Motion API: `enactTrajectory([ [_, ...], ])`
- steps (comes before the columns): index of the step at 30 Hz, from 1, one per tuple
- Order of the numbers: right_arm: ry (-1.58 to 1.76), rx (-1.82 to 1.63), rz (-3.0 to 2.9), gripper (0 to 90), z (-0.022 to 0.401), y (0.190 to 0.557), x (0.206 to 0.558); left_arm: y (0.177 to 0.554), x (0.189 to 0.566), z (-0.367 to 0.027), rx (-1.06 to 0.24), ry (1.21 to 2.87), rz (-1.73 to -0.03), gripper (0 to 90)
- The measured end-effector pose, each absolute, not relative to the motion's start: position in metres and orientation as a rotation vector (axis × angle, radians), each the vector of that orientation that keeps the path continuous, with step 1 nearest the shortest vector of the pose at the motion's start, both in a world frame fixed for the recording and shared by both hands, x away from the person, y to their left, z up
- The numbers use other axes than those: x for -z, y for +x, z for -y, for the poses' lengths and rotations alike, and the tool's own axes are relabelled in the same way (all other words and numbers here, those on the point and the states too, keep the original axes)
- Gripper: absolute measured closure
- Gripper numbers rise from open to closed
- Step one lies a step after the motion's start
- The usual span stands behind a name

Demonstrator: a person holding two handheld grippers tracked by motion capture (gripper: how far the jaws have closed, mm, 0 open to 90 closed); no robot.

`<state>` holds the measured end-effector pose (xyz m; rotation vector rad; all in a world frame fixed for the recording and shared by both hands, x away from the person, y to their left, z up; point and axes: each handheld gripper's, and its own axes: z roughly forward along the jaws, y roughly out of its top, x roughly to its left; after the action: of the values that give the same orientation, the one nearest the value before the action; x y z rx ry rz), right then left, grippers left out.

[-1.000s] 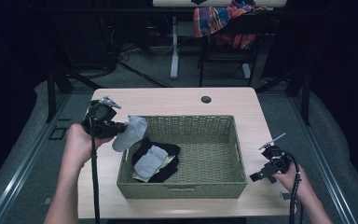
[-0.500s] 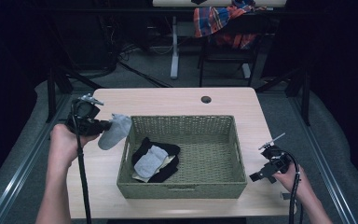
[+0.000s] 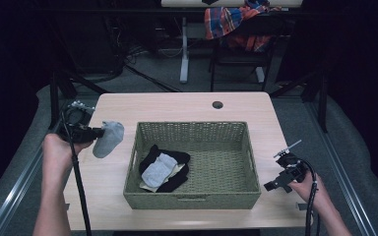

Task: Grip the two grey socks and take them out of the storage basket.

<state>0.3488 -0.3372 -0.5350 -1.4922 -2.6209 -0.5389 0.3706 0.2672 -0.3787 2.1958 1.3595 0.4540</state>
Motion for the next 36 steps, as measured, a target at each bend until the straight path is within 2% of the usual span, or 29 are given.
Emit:
enactTrajectory([
  [36,-1.502,0.520,2.645,4.4,0.336,0.348,0.536,0.396,0.456,-0.302,-0.353,2.181,-1.581,88.2],
])
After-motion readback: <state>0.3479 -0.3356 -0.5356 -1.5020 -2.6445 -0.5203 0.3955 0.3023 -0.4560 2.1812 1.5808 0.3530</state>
